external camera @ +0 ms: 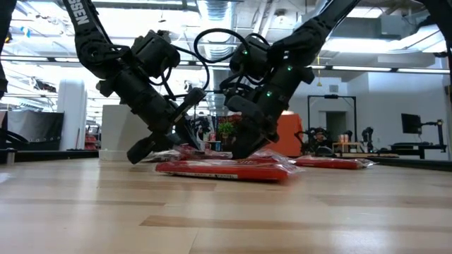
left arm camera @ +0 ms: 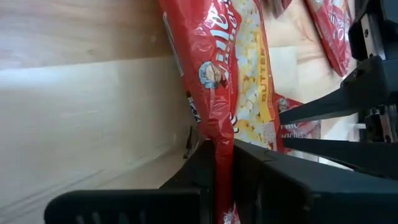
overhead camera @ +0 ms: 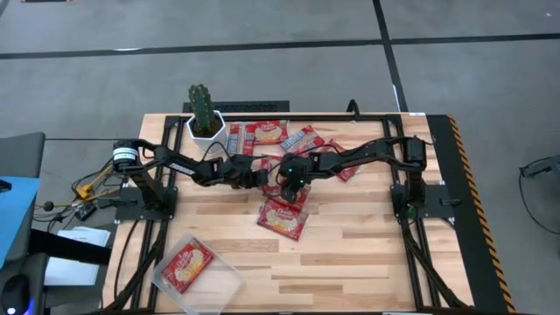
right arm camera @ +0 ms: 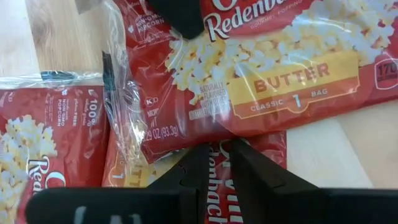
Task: Sort popcorn bags into baskets
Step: Put the red popcorn bag into the transparent bin
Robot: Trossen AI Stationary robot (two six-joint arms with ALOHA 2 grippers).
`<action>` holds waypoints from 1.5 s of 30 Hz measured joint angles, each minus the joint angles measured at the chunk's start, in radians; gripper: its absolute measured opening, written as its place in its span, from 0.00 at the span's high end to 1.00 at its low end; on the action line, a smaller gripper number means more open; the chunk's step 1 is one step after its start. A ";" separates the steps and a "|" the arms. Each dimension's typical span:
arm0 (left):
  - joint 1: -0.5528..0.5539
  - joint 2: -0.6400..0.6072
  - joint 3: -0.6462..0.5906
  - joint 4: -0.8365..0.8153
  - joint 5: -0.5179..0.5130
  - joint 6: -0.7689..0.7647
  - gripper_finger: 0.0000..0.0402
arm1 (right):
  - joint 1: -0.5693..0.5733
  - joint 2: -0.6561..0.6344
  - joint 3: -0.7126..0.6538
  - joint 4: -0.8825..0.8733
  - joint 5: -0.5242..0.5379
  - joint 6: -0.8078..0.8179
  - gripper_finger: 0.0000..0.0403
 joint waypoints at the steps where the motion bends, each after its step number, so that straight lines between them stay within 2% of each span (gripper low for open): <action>1: 0.000 -0.002 0.000 0.000 0.006 -0.007 0.97 | 0.003 0.000 0.000 -0.008 0.002 -0.004 0.77; 6: -0.001 -0.049 0.007 -0.016 0.042 0.001 0.98 | 0.016 -0.035 -0.003 -0.078 0.002 -0.016 0.77; 12: -0.020 -0.175 0.014 -0.093 0.005 0.005 0.99 | 0.020 -0.113 -0.003 -0.155 0.007 -0.026 0.77; 15: -0.045 -0.262 0.031 -0.216 0.021 0.031 0.99 | 0.029 -0.158 -0.004 -0.186 0.010 -0.026 0.77; 20: -0.149 -0.421 0.081 -0.469 0.085 0.043 0.99 | 0.047 -0.277 -0.003 -0.262 0.010 -0.033 0.77; 25: -0.341 -0.579 0.149 -0.738 0.068 -0.059 0.99 | 0.063 -0.412 -0.004 -0.366 0.076 -0.041 0.77; 27: -0.455 -0.619 0.171 -0.819 -0.002 -0.160 0.99 | 0.074 -0.456 -0.003 -0.367 0.109 -0.042 0.77; 31: -0.718 -0.635 0.215 -0.913 -0.216 -0.425 0.99 | 0.092 -0.516 -0.004 -0.382 0.169 -0.037 0.77; 34: -0.906 -0.598 0.256 -0.921 -0.351 -0.596 0.99 | 0.099 -0.542 -0.003 -0.392 0.186 -0.023 0.77; 37: -1.055 -0.530 0.317 -0.970 -0.428 -0.739 0.99 | 0.106 -0.548 -0.004 -0.413 0.187 -0.018 0.77; 41: -1.190 -0.416 0.431 -1.064 -0.448 -0.865 0.99 | 0.119 -0.548 -0.004 -0.412 0.186 -0.017 0.77; 45: -1.270 -0.299 0.547 -1.137 -0.467 -0.945 0.99 | 0.133 -0.548 -0.004 -0.403 0.186 -0.017 0.77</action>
